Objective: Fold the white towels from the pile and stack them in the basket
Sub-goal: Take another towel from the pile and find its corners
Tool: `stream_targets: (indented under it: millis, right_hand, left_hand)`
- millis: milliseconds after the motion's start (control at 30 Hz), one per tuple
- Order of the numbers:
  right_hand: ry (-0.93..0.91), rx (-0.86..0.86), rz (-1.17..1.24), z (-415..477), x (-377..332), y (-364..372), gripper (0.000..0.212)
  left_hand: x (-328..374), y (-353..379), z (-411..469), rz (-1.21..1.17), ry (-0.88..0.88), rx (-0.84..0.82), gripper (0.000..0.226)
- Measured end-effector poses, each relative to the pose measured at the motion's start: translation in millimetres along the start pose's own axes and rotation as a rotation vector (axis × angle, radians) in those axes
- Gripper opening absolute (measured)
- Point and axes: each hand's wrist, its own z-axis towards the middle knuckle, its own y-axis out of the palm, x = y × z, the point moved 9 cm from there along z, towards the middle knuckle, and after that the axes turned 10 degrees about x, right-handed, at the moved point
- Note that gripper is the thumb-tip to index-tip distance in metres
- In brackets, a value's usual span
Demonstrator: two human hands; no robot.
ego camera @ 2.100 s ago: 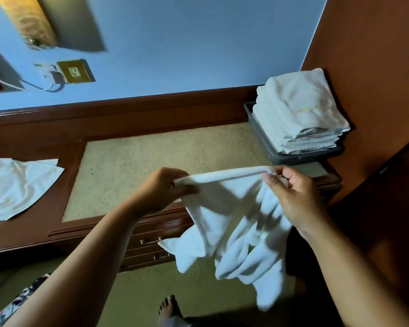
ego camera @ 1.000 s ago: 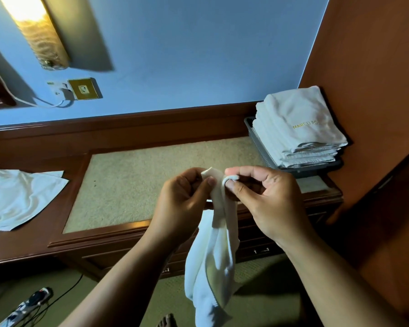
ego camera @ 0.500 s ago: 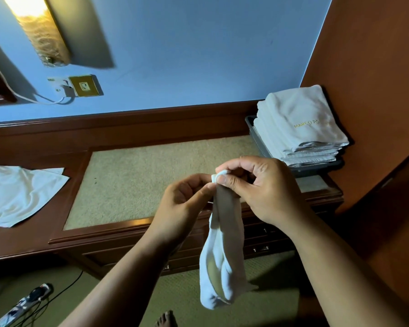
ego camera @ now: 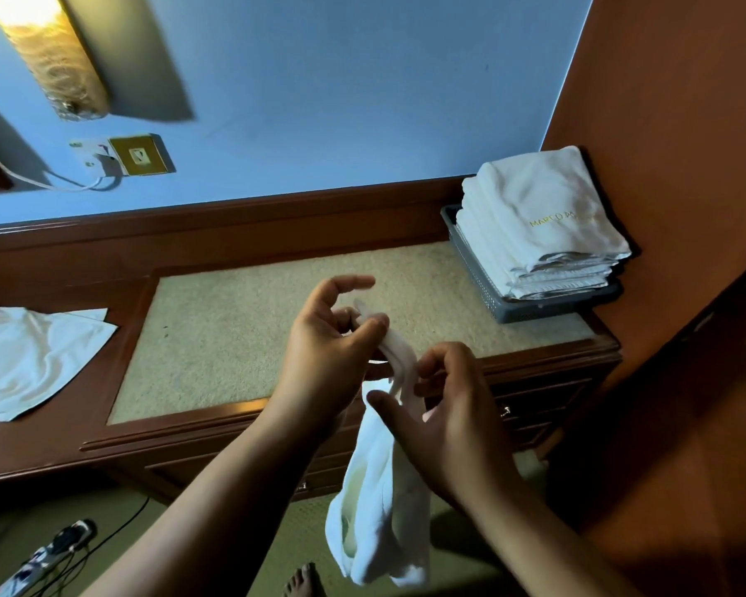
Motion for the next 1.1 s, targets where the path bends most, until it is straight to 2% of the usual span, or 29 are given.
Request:
stream_targets:
  millis: [67, 100, 200, 300, 367, 467, 567, 633, 733, 800, 867, 1000, 1100]
  right_hand:
    - [0.088, -0.05, -0.035, -1.9, 8.3, 4.4, 0.048]
    - [0.093, -0.041, -0.023, -1.1, 9.6, 3.5, 0.044]
    - [0.041, 0.027, 0.025, 6.1, 9.0, -2.3, 0.026]
    - [0.071, 0.035, 0.117, 13.8, 15.4, -3.4, 0.025]
    - [0.109, 0.038, 0.257, 16.7, 18.0, -3.1, 0.026]
    - [0.084, 0.117, 0.393, 21.3, 20.2, -5.7, 0.024]
    - [0.024, 0.121, 0.445, 26.5, 15.6, -5.6, 0.024]
    - [-0.024, 0.089, 0.462, 30.3, 9.3, -5.7, 0.019]
    - [-0.027, 0.021, 0.473, 35.6, 6.2, -3.5, 0.013]
    - [-0.031, -0.01, 0.478, 38.8, 4.7, -3.7, 0.006]
    - [-0.032, -0.017, 0.459, 42.1, 5.1, -4.7, 0.011]
    - [-0.078, -0.012, 0.381, 48.0, 3.2, -10.0, 0.026]
    - [-0.139, -0.033, 0.346, 47.8, 2.7, -14.1, 0.025]
  left_hand:
    - [3.7, 7.5, -2.0, -0.01, -0.012, -0.043, 0.047]
    - [5.8, 9.8, -2.5, -0.02, -0.02, -0.05, 0.046]
    - [13.4, 14.4, -1.4, -0.016, -0.009, -0.046, 0.025]
    - [18.6, 14.4, 2.9, 0.043, 0.049, -0.044, 0.018]
    - [28.7, 14.3, 3.5, 0.146, 0.151, -0.101, 0.019]
    - [45.1, 19.1, -0.3, 0.455, 0.388, -0.223, 0.032]
    - [55.3, 17.4, 0.8, 0.735, 0.632, -0.157, 0.026]
    - [58.9, 17.7, 1.7, 0.821, 0.743, -0.112, 0.016]
    - [60.2, 19.4, 3.9, 0.895, 0.837, -0.056, 0.019]
    - [58.6, 24.3, 3.2, 0.873, 0.832, -0.088, 0.016]
    - [53.7, 26.2, 3.4, 0.803, 0.759, -0.13, 0.008]
    - [43.5, 23.6, 4.4, 0.621, 0.632, -0.195, 0.014]
    - [38.7, 27.5, 1.7, 0.634, 0.625, -0.273, 0.018]
